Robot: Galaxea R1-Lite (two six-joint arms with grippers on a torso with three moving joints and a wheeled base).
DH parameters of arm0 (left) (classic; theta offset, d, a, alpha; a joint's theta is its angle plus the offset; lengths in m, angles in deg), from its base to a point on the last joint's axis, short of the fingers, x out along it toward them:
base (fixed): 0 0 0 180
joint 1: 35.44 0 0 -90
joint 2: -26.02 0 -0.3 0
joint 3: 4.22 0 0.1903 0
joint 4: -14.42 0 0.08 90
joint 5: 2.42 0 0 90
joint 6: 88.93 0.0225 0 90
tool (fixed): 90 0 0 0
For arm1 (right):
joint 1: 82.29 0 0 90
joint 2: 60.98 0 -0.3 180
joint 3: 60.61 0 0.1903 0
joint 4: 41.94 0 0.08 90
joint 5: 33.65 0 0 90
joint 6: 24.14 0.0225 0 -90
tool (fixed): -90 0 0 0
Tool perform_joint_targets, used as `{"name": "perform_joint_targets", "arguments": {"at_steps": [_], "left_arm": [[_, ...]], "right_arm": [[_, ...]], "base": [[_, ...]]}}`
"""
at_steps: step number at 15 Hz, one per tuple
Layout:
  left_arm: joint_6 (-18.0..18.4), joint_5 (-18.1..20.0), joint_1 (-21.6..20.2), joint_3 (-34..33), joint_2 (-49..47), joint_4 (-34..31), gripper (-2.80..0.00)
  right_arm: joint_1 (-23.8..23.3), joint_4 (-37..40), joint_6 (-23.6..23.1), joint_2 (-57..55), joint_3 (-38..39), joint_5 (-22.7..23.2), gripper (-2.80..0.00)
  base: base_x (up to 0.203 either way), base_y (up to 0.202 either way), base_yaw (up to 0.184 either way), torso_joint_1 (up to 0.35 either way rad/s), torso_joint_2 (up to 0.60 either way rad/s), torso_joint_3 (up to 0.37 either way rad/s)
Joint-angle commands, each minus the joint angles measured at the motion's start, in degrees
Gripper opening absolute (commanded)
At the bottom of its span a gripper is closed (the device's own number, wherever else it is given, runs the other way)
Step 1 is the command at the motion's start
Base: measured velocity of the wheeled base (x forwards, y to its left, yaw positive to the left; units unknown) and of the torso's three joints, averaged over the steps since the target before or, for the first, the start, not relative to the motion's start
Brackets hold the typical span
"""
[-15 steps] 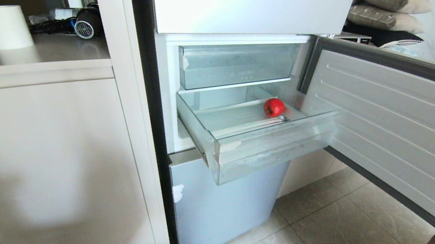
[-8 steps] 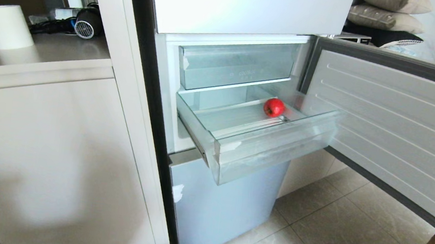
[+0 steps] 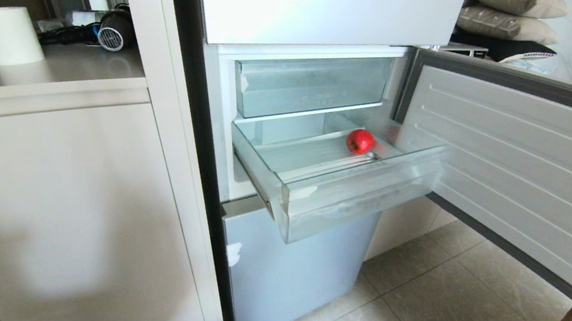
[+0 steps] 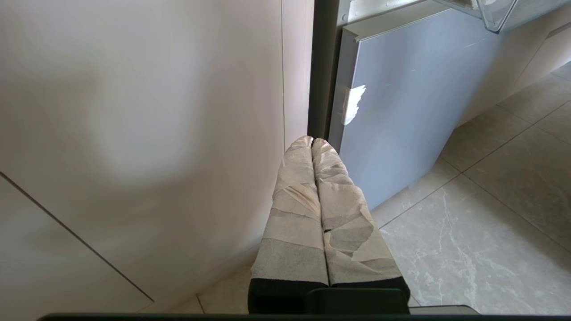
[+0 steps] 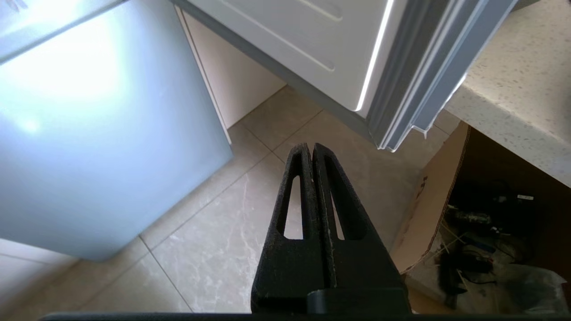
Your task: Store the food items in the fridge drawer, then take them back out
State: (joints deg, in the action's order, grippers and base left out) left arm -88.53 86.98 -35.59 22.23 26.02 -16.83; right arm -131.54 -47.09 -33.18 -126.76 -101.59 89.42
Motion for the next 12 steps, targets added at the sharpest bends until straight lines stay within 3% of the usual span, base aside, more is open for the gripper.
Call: {"name": "perform_joint_targets", "arguments": {"at_steps": [1,4,8,12], "left_arm": [[0.04,-0.02,-0.02,-0.01,-0.09,-0.03,-2.80],[-0.05,-0.02,-0.02,-0.01,-0.09,-0.03,-2.80],[0.04,-0.02,-0.02,-0.01,-0.09,-0.03,-2.80],[-0.05,-0.02,-0.02,-0.01,-0.09,-0.09,-2.80]], "right_arm": [[2.17,-0.22,-1.42,-0.57,0.41,-1.53,-2.80],[4.93,-0.38,-2.64,-0.49,-0.11,-2.15,-2.80],[13.78,-0.39,-2.54,-1.72,-4.66,-2.63,-2.80],[19.97,-0.40,-2.47,-1.55,-3.31,-9.42,-2.80]], "base": [[0.000,0.000,0.000,0.000,0.00,0.000],[0.000,0.000,0.000,0.000,0.00,0.000],[0.000,0.000,0.000,0.000,0.00,0.000],[0.000,0.000,0.000,0.000,0.00,0.000]]}}
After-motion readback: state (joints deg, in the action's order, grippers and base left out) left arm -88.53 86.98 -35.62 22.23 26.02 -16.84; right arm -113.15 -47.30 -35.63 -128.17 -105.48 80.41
